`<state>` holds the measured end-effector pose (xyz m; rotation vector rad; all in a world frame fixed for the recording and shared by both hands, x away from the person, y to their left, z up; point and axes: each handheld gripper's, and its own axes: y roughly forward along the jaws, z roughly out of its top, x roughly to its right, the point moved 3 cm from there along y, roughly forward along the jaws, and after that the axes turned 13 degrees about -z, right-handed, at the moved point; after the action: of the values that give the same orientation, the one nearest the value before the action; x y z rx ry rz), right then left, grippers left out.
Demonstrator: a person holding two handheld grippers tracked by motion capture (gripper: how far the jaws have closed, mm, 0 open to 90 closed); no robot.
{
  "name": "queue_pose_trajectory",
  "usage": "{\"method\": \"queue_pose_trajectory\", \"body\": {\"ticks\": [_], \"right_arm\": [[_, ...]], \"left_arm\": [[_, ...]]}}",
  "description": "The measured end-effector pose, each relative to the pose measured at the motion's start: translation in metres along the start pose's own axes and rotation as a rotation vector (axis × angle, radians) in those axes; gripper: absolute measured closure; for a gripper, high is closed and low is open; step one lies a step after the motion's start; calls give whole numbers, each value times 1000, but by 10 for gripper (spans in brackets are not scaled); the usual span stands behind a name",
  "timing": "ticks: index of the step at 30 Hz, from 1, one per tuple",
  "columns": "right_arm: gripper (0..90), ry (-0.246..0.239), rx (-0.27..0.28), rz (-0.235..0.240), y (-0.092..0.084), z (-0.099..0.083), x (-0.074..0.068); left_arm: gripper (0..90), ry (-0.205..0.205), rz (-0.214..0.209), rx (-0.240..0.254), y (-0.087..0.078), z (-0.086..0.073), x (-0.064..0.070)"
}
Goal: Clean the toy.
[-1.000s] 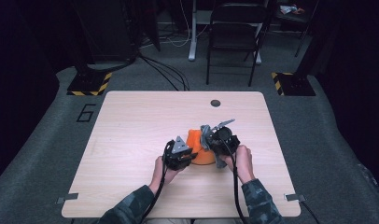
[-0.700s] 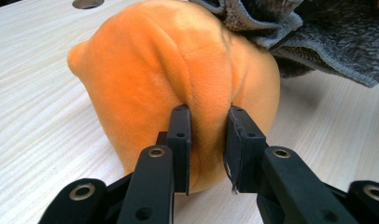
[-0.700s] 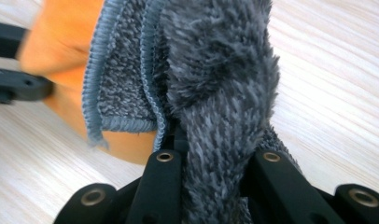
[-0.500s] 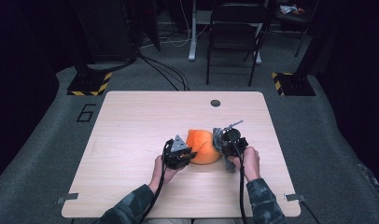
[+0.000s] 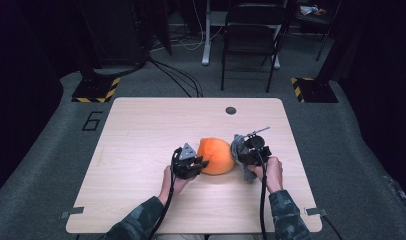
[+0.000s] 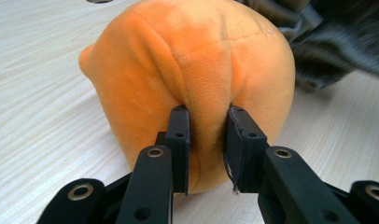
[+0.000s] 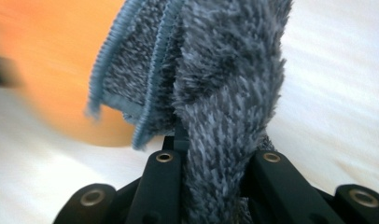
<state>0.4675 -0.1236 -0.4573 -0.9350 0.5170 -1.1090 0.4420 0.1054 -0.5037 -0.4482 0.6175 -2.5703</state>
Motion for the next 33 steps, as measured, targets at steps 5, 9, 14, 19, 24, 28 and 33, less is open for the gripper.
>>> {"method": "queue_pose_trajectory", "body": {"ticks": [5, 9, 14, 19, 24, 28, 33], "right_arm": [[781, -73, 8, -26, -2, 5, -23], [781, -19, 19, -26, 10, 2, -20], [781, 24, 36, -4, 13, 2, -12], [780, 12, 47, -7, 13, 2, -14], [780, 2, 68, -22, -1, 8, -13], [779, -5, 135, 21, -23, 18, -23], [778, -63, 209, 45, -36, 24, -55]], "left_arm": [[678, -15, 5, 11, -1, -1, -2], [454, 52, 52, -25, -6, 1, 5], [372, 78, 91, -48, 1, -4, 9], [603, 88, 118, -38, 11, -10, 5], [762, 96, 100, -25, 5, -5, 7], [790, 108, 76, -12, 0, 2, 16], [805, 141, 43, -7, 0, 8, 32]]}}
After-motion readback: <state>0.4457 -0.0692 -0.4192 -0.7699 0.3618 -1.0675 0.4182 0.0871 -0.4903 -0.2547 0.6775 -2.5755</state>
